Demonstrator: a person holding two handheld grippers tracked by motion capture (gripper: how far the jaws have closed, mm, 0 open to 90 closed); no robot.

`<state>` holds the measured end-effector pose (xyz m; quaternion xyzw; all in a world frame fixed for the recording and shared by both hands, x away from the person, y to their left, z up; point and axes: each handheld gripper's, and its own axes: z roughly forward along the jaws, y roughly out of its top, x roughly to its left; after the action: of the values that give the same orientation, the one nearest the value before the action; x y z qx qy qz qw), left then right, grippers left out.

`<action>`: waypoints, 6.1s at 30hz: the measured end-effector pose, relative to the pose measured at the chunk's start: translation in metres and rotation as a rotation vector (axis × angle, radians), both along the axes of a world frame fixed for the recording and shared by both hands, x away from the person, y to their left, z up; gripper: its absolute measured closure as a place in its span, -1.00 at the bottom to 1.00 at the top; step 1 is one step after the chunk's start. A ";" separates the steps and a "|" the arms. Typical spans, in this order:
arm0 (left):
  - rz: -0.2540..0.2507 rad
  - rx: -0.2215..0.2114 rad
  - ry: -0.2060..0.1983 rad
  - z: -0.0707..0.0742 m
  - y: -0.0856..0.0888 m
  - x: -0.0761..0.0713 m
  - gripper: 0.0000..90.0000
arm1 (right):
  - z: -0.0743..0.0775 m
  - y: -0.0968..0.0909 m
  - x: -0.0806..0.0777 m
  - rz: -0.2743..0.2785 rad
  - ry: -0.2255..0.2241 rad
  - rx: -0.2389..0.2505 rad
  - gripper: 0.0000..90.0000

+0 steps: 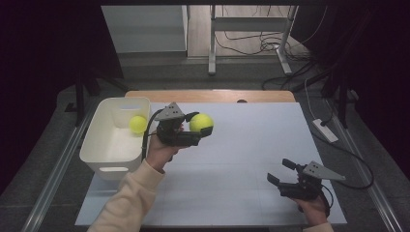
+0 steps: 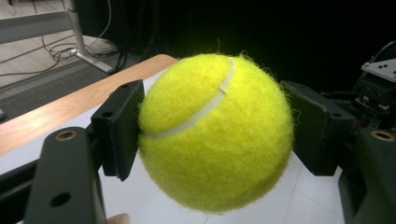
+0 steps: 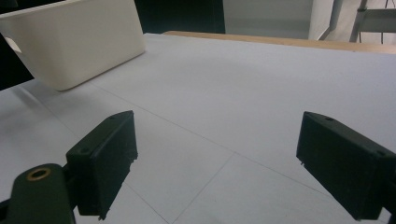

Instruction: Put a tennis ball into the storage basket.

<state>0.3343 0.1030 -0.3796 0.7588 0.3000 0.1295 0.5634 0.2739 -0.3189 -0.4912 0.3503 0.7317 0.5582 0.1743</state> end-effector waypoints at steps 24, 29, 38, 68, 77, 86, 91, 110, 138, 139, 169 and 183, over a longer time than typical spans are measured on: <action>0.074 -0.012 -0.015 0.008 0.028 -0.001 -0.39 | 0.000 0.001 0.000 0.004 -0.003 0.000 -0.73; 0.090 -0.011 -0.018 0.009 0.033 0.000 -0.39 | 0.001 0.001 0.000 0.005 -0.005 0.000 -0.73; 0.115 -0.009 -0.019 0.010 0.041 0.001 -0.39 | 0.001 0.001 0.000 0.003 -0.004 0.001 -0.73; 0.251 0.009 -0.023 0.014 0.085 0.006 -0.39 | 0.001 0.003 0.001 0.008 -0.007 -0.003 -0.73; 0.287 0.028 -0.021 0.012 0.093 0.008 -0.40 | 0.001 0.002 0.001 0.008 -0.007 -0.003 -0.73; 0.325 0.041 -0.007 0.009 0.106 0.012 -0.40 | 0.001 0.001 0.001 0.003 -0.005 -0.001 -0.73; 0.352 0.055 0.000 0.007 0.115 0.013 -0.40 | 0.001 0.003 0.001 0.006 -0.007 -0.004 -0.73; 0.449 0.070 0.045 -0.002 0.148 0.018 -0.40 | 0.001 0.003 0.002 0.007 -0.007 -0.006 -0.73; 0.489 0.133 0.102 -0.011 0.164 0.023 -0.40 | 0.001 0.005 0.002 0.008 -0.003 -0.005 -0.73; 0.489 0.137 0.105 -0.011 0.165 0.023 -0.40 | 0.001 0.004 0.002 0.008 -0.005 -0.006 -0.73; 0.489 0.218 0.231 -0.030 0.170 0.035 -0.42 | -0.001 0.005 0.002 0.012 -0.004 -0.013 -0.73; 0.462 0.091 0.177 -0.018 0.170 0.018 -0.82 | 0.000 0.005 0.004 0.012 -0.001 -0.005 -0.73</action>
<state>0.3523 0.2732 -0.3973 0.7030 0.5077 0.2013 0.4555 0.2780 -0.3136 -0.4914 0.3454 0.7350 0.5576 0.1721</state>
